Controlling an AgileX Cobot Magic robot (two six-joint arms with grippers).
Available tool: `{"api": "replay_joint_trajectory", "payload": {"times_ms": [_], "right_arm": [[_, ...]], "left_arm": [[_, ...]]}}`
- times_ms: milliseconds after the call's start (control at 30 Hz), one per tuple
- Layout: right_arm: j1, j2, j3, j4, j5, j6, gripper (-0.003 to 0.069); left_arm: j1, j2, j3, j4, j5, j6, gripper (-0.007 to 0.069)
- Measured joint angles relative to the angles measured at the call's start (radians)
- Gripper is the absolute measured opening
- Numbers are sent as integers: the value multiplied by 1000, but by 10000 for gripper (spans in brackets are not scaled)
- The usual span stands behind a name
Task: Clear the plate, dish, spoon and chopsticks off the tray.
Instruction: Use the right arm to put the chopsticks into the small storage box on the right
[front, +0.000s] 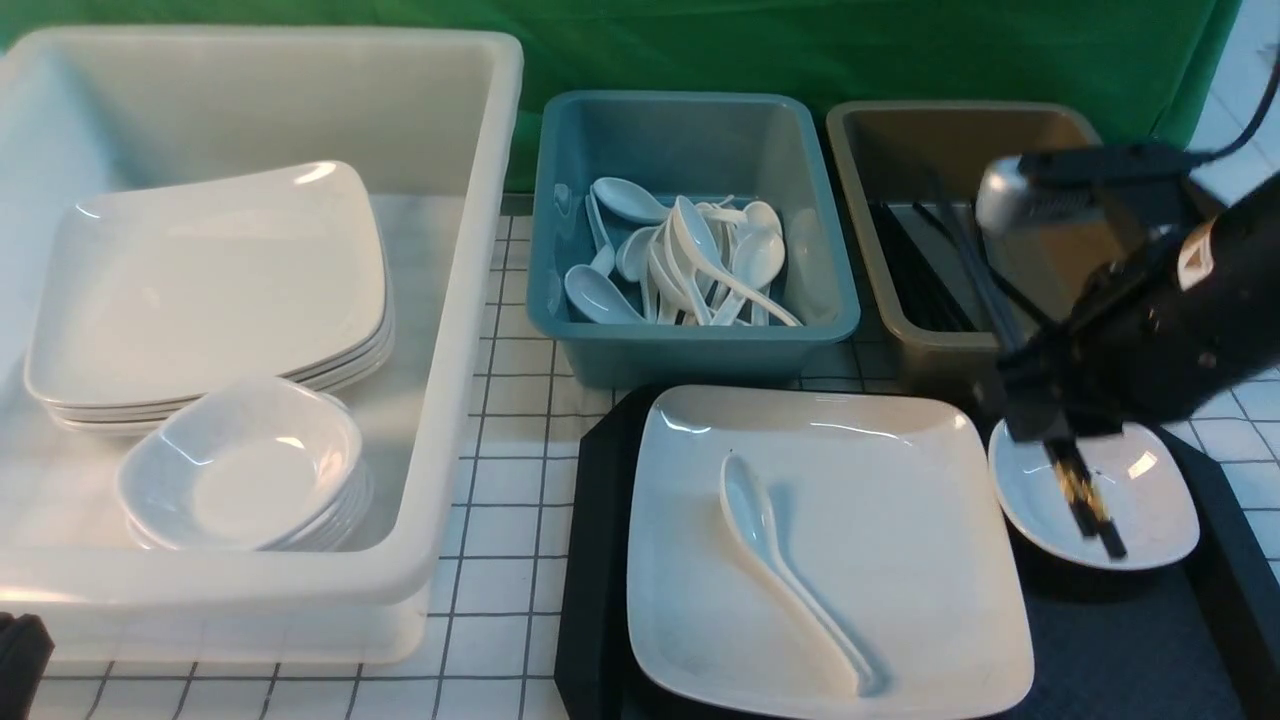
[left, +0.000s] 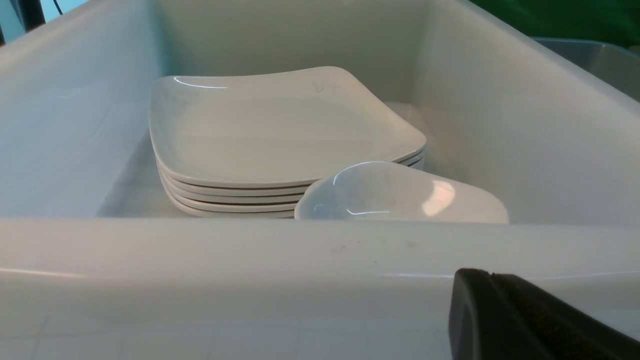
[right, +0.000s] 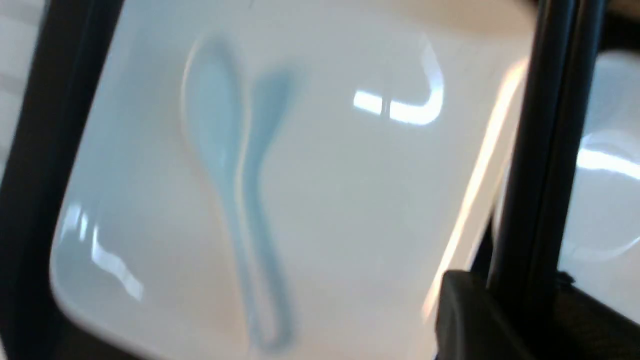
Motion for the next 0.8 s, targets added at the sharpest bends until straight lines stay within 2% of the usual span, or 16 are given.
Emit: {"api": "replay_joint_trajectory", "payload": {"times_ms": [33, 67, 200, 500, 633, 800], "right_arm": [[-6, 4, -7, 0, 0, 0, 172], [-53, 48, -64, -4, -74, 0, 172], [-125, 159, -160, -9, -224, 0, 172], [-165, 421, -216, -9, -690, -7, 172], [-167, 493, -216, -8, -736, -8, 181], [-167, 536, -216, -6, -682, -4, 224]], "left_arm": [[0, 0, 0, 0, 0, 0, 20], [0, 0, 0, 0, 0, 0, 20], [0, 0, 0, 0, 0, 0, 20], [0, 0, 0, 0, 0, 1, 20], [0, 0, 0, 0, 0, 1, 20], [0, 0, 0, 0, 0, 1, 20]]}}
